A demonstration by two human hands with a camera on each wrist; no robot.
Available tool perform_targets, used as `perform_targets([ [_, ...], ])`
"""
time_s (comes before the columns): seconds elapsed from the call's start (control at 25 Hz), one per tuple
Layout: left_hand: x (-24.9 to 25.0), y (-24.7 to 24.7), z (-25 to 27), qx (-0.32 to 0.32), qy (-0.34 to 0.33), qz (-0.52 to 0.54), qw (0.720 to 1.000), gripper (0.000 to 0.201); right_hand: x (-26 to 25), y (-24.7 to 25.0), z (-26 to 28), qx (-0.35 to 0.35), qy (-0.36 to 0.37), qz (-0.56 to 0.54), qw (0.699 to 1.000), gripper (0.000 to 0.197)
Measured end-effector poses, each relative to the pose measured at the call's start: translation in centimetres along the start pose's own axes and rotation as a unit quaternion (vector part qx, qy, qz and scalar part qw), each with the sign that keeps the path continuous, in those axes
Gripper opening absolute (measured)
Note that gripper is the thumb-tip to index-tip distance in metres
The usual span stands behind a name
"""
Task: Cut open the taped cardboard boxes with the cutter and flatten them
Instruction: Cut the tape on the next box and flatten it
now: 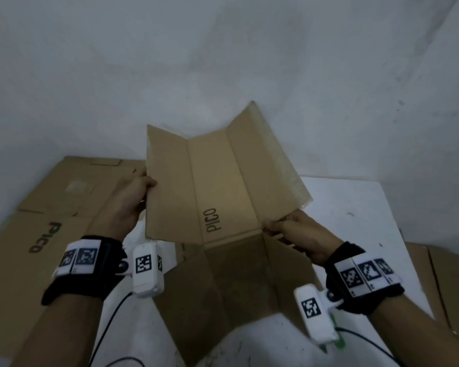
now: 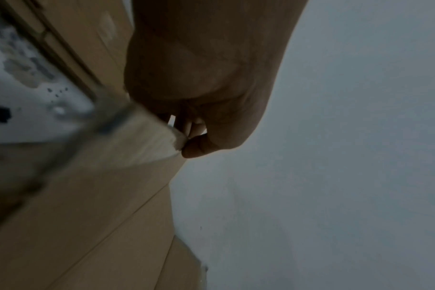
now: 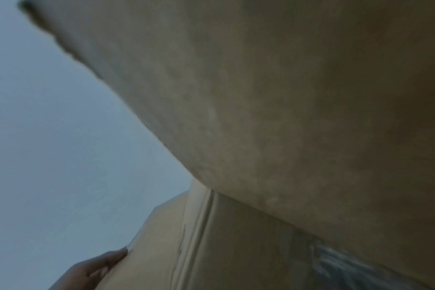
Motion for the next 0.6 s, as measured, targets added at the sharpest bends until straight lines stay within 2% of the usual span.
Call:
perform_targets([
  [0.2,0.3,0.2,0.5,-0.005,-0.033,-0.055,0.998,0.043,2.9,-3.3,0.9,-0.018,-0.064,-0.118,0.991,0.038],
  [0.28,-0.1,0.0,0.7,-0.002,-0.050,-0.106,0.993,0.047,2.7,-3.6,1.0,-0.023,-0.068,-0.121,0.990,0.036],
  [0.36,-1.0,-0.2,0.9,-0.013,-0.041,-0.223,0.974,0.077,2.0,-3.6,1.1,-0.023,-0.065,-0.097,0.993,0.032],
  [0.44,-2.2,-0.5,1.5,-0.032,-0.026,-0.339,0.940,0.110,1.7,-3.6,1.4,-0.011,-0.061,-0.081,0.995,0.030],
  [0.52,-4.6,-1.7,3.1,-0.082,-0.012,-0.453,0.888,0.115,2.1,-3.4,1.8,0.007,-0.046,-0.095,0.994,0.032],
  [0.6,-8.2,-2.8,5.1,-0.132,-0.013,-0.564,0.815,0.114,2.5,-3.5,2.1,0.021,-0.008,-0.100,0.995,0.038],
])
Point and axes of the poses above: each hand's wrist, its own z-axis away from the middle knuckle, its own y-axis out of the back of the hand, x = y × z, the point moved 8 cm from there along -z, towards the middle knuckle, and after that the axes turned 13 degrees about z, right-handed, at the moved point
